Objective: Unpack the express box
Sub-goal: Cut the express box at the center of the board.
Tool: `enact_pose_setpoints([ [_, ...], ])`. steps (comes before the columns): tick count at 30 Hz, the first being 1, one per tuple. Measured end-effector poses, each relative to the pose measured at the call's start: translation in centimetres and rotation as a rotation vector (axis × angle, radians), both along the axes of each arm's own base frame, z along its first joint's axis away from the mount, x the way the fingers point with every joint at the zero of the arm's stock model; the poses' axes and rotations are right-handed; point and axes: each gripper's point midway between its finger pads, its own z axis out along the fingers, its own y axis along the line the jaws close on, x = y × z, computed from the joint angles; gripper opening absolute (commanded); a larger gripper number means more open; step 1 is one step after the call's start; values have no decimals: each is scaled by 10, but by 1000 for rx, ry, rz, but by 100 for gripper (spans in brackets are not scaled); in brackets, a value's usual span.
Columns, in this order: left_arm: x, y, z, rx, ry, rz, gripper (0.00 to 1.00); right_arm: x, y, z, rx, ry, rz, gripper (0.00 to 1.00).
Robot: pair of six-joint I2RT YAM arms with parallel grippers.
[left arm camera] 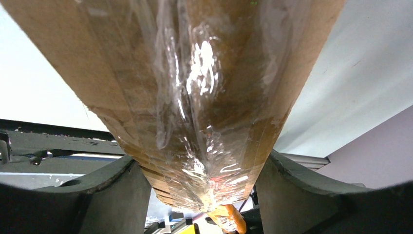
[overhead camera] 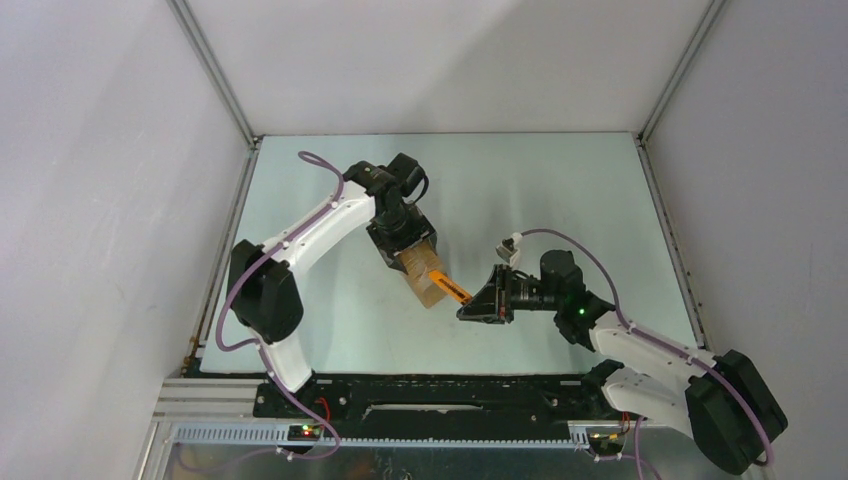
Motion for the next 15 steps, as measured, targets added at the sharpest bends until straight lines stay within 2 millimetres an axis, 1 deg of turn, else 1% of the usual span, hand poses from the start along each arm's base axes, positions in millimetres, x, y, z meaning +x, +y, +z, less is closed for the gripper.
enact_pose_setpoints([
  [5, 0, 0, 0, -1, 0, 0, 65, 0, -1, 0, -11, -8, -1, 0],
  [9, 0, -1, 0, -3, -1, -1, 70, 1, -4, 1, -21, -17, -9, 0],
  [12, 0, -1, 0, -2, -1, -2, 81, 3, -12, 2, -37, -30, -39, 0],
  [15, -2, 0, -3, 9, 9, -9, 92, 5, -24, 7, -43, -58, -77, 0],
])
